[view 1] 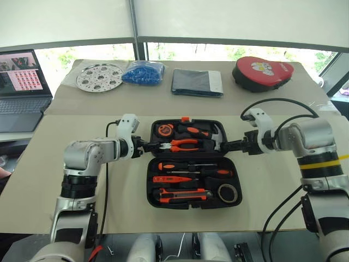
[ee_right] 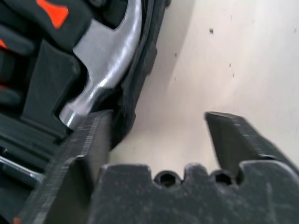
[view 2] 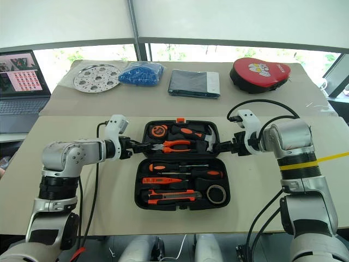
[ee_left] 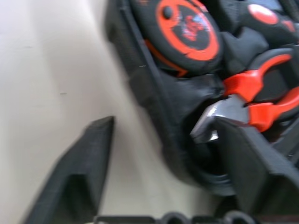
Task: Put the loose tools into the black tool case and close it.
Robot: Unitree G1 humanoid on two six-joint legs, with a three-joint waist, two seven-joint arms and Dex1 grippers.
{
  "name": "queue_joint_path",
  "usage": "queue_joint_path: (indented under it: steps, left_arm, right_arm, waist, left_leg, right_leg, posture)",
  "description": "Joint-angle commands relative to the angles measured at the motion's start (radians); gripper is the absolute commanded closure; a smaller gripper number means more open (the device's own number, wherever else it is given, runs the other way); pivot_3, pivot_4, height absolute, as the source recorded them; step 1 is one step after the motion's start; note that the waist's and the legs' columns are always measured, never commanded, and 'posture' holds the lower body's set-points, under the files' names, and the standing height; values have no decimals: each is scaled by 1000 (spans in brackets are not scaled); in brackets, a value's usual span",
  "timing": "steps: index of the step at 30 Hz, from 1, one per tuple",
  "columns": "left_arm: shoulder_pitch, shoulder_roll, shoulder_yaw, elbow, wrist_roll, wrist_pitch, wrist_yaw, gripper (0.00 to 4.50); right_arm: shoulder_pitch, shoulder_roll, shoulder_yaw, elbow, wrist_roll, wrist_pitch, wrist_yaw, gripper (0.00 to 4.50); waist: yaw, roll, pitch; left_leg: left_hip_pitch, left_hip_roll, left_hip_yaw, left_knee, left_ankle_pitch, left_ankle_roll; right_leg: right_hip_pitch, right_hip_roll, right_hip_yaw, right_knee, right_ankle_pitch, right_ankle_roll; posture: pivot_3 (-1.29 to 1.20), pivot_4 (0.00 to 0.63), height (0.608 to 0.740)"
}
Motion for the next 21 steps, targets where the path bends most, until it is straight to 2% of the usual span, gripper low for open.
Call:
queue_joint_path:
  steps: [1,2,5,7,8,14,17,21]
  left_arm:
    - [-13,4,-18,13,18,3,12,2542]
    - [-12,4,-18,21,24,-3,17,2941]
    - [-15,-2,-1,44,28,-20,29,3746]
    - [-12,-6,11,50,26,-29,35,3963]
    - [-8,-7,18,50,22,-31,36,4001]
    - [55,13,40,-9,-4,-97,-11,4023]
    - [110,1,94,-60,-20,-222,-36,4023]
    - [239,35,87,-144,1,-525,-194,4023]
  right_arm:
    - [-6,-6,-14,10,-21,-2,-24,2273]
    - [-4,-4,-14,8,-20,1,-26,2713]
    - [2,7,-20,3,-18,6,-34,3746]
    - [7,15,-28,-4,-14,7,-40,4365]
    - [14,22,-42,-11,-10,0,-44,4500]
    - [83,45,-127,-120,27,-139,-13,4500]
    - [165,17,-126,-230,33,-242,26,4500]
    - [314,-15,-127,-377,2,-446,50,4500]
  waist:
    - [4,0,0]
    - [6,0,0]
    - [8,0,0]
    - [8,0,0]
    - [8,0,0]
    - [0,0,0]
    - [-6,0,0]
    - [-11,0,0]
  left_leg:
    - [0,0,0,0,0,0]
    - [0,-1,0,0,1,1]
    - [3,-1,0,0,2,2]
    - [5,-2,-1,0,3,2]
    - [6,-2,-1,0,3,3]
    - [6,-2,-2,0,3,3]
    - [6,-2,-3,-2,3,3]
    - [3,-2,-1,-3,3,2]
  right_leg:
    - [0,0,0,0,0,0]
    - [0,-1,0,0,0,1]
    - [3,-3,0,-1,1,2]
    - [6,-5,0,-2,1,2]
    - [7,-5,0,-2,1,2]
    - [8,-7,0,-2,2,3]
    - [7,-7,-1,-1,2,3]
    - [2,-7,0,-1,2,3]
  posture:
    - [0,150,740]
    - [0,150,740]
    - [0,150,740]
    - [0,150,740]
    - [0,150,740]
    - [0,150,740]
    - [0,150,740]
    - [0,150,740]
